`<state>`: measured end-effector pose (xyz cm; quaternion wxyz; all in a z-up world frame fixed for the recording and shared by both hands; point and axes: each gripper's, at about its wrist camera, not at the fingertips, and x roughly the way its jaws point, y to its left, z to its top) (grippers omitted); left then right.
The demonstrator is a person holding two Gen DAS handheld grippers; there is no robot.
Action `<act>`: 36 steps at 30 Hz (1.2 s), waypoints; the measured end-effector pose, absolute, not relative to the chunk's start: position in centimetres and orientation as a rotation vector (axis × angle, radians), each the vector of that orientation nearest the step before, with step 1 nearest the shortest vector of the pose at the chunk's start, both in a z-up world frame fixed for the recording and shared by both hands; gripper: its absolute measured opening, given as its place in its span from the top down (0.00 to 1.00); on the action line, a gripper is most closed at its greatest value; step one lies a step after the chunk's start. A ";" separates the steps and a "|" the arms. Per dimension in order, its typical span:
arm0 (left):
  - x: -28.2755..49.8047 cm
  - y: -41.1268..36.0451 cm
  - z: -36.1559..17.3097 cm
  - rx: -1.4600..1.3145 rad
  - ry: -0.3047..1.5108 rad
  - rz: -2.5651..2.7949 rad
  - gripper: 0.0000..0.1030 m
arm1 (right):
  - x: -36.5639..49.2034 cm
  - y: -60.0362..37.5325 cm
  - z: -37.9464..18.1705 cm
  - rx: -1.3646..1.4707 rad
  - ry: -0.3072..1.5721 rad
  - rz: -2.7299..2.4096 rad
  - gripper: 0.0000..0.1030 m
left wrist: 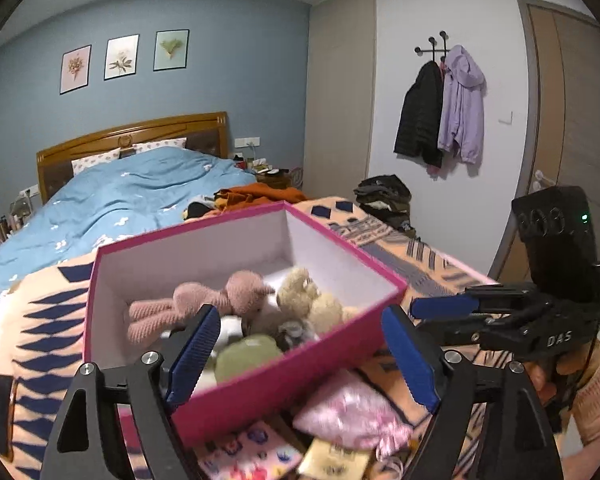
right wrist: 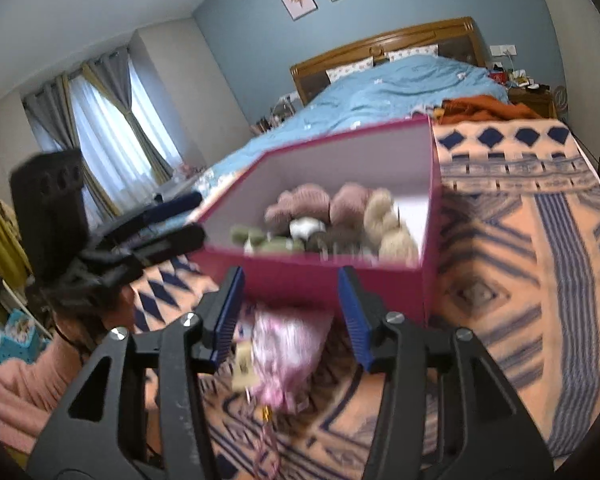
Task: Organize objects
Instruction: 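Withdraw the right gripper toward the pink drawstring pouch beside the box, then grasp the pink drawstring pouch with the right gripper and lift it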
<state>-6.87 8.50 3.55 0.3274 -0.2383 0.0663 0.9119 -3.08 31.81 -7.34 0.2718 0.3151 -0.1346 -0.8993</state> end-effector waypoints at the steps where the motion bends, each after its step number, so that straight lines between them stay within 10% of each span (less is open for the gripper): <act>1: -6.5 8.5 3.2 -0.625 0.185 2.387 0.17 | -2.9 31.8 -8.1 0.874 -0.374 -2.404 0.51; 9: -4.5 8.2 0.3 -0.681 0.203 2.404 0.01 | -2.2 30.3 -12.8 1.033 -0.414 -2.317 0.51; 36: -4.3 8.2 -3.2 -0.795 0.183 2.401 0.05 | -2.4 29.5 -13.8 1.088 -0.376 -2.296 0.65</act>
